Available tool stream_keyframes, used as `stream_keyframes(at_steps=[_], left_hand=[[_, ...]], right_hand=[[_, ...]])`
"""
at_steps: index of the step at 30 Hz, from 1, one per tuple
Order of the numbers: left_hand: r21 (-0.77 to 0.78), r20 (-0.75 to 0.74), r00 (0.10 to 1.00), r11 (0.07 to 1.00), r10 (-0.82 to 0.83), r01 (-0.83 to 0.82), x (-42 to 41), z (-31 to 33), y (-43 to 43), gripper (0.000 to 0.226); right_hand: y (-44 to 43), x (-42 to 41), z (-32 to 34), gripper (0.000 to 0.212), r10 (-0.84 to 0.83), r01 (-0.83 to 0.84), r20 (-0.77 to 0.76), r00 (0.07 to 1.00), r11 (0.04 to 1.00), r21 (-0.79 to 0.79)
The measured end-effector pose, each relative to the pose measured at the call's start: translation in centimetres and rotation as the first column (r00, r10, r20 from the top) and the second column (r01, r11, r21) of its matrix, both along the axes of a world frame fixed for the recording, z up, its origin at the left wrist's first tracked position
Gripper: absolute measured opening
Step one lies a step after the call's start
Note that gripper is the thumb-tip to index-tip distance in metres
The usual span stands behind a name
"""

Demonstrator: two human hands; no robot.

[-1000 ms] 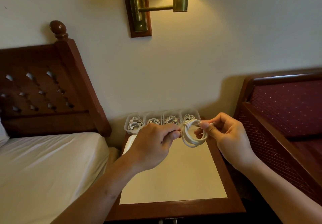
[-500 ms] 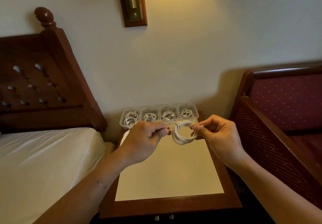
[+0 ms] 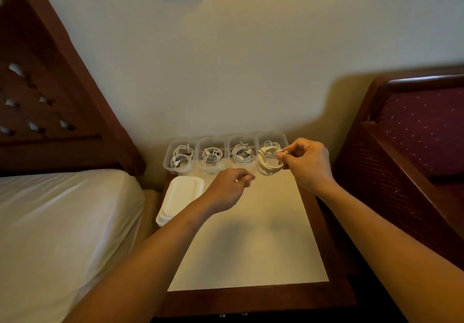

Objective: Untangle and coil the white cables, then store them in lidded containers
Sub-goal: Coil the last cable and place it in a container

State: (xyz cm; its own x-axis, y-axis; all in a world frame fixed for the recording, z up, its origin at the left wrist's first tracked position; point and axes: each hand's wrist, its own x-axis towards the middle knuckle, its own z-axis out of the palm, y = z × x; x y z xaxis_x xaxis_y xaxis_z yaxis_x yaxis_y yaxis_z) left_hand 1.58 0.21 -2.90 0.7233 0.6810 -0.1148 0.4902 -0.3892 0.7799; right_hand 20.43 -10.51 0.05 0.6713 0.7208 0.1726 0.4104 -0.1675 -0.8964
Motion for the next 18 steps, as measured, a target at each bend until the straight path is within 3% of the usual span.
stream_keyframes(at_steps=[2,4,6,11,18], left_hand=[[0.177,-0.199,0.980,0.983,-0.016,0.052,0.9,-3.8,1.1,0.032],[0.333,-0.379,0.923,0.920,-0.071,0.208,1.6,-7.6,1.7,0.043],[0.410,-0.442,0.888,0.852,-0.125,0.325,2.0,-10.9,1.6,0.051],[0.455,-0.430,0.900,0.842,-0.076,0.289,2.3,-14.5,1.2,0.063],[0.490,-0.417,0.906,0.823,-0.069,0.288,2.4,-14.9,1.5,0.064]], right_hand=[[2.3,2.6,-1.0,0.012,-0.046,0.049,0.053,0.998,0.998,-0.044],[4.8,5.1,-1.8,0.013,-0.092,0.100,0.094,0.991,0.992,-0.083],[7.3,7.0,-2.4,0.015,-0.111,0.124,0.120,0.987,0.985,-0.116],[13.2,9.7,-4.0,0.015,-0.048,0.079,0.157,0.986,0.978,-0.193],[17.8,12.6,-7.5,0.016,-0.098,0.148,0.165,0.981,0.935,-0.322]])
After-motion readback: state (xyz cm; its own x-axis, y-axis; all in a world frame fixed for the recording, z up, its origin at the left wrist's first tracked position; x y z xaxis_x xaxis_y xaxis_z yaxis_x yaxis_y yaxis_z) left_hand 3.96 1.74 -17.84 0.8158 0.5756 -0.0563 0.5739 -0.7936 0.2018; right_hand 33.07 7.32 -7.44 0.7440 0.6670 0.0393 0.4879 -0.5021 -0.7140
